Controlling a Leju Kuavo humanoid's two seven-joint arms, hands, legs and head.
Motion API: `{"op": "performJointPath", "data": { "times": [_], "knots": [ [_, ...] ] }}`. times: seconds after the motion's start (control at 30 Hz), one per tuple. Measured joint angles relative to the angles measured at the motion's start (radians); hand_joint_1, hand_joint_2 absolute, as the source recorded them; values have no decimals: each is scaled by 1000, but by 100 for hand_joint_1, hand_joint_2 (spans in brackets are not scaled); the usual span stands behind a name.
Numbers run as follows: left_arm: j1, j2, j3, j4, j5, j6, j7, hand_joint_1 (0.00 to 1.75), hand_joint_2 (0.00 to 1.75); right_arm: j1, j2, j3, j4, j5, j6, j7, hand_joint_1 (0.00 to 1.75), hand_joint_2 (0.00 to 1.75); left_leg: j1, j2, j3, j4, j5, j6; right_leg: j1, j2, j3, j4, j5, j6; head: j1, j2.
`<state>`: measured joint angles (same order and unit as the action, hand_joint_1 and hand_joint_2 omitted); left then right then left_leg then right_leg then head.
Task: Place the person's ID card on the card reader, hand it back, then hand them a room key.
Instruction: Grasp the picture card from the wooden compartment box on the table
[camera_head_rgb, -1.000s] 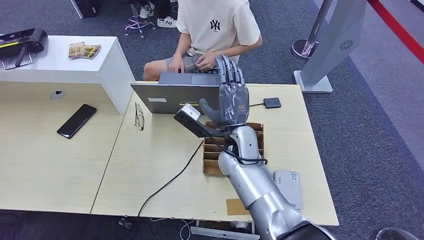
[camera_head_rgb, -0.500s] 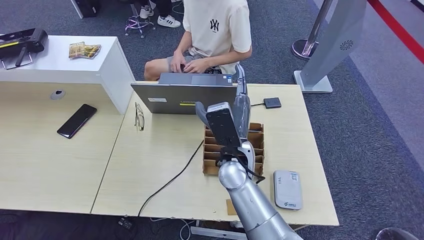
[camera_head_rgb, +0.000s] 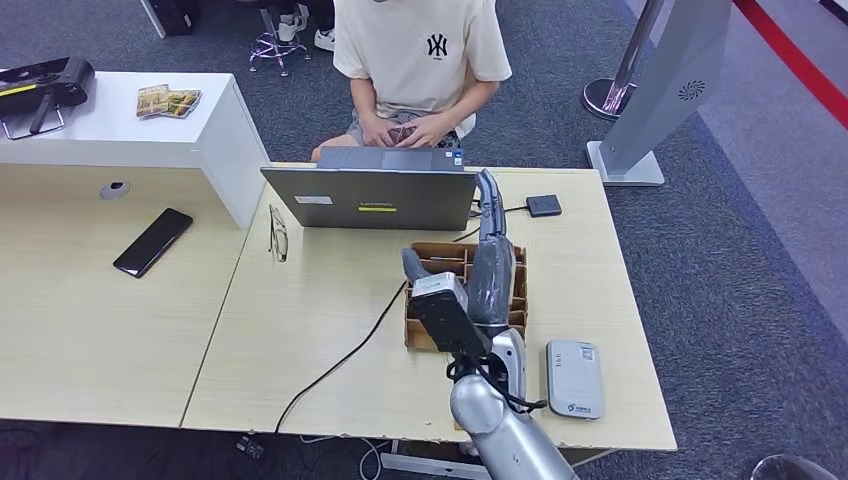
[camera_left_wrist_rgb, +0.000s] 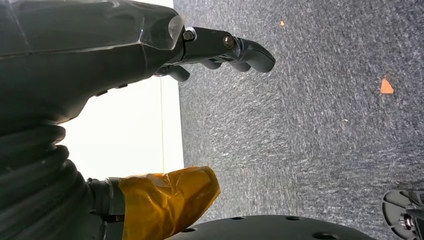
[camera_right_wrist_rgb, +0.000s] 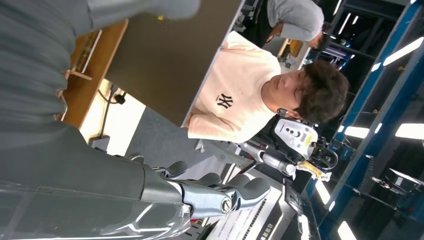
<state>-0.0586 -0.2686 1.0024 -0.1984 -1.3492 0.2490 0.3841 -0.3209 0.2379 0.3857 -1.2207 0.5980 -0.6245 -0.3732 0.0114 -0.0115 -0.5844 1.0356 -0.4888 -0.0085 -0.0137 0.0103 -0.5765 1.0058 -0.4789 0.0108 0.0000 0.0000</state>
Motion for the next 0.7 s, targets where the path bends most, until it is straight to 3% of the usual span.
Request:
{"op": "performJointPath", "data": {
  "times": [0.1,0.43,0.53,0.7],
  "knots": [
    [0,0,3,0,0,0,0,0,175,9,-7,5,6,40,-15,9,175,175,0,0,0,0,0,0,0,0,0,0,0,0,0,0],
    [1,0,4,0,-5,0,0,0,175,11,-12,21,103,240,-44,61,174,175,0,0,0,0,0,0,0,0,0,0,0,0,0,0],
    [1,0,4,0,-8,0,0,0,175,7,-12,14,135,330,-45,84,147,175,0,0,0,0,0,0,0,0,0,0,0,0,0,0],
    [1,0,4,0,-14,-1,0,0,175,-2,-12,-21,179,470,-46,131,70,175,0,0,0,0,0,0,0,0,0,0,0,0,0,0]
  ]
}}
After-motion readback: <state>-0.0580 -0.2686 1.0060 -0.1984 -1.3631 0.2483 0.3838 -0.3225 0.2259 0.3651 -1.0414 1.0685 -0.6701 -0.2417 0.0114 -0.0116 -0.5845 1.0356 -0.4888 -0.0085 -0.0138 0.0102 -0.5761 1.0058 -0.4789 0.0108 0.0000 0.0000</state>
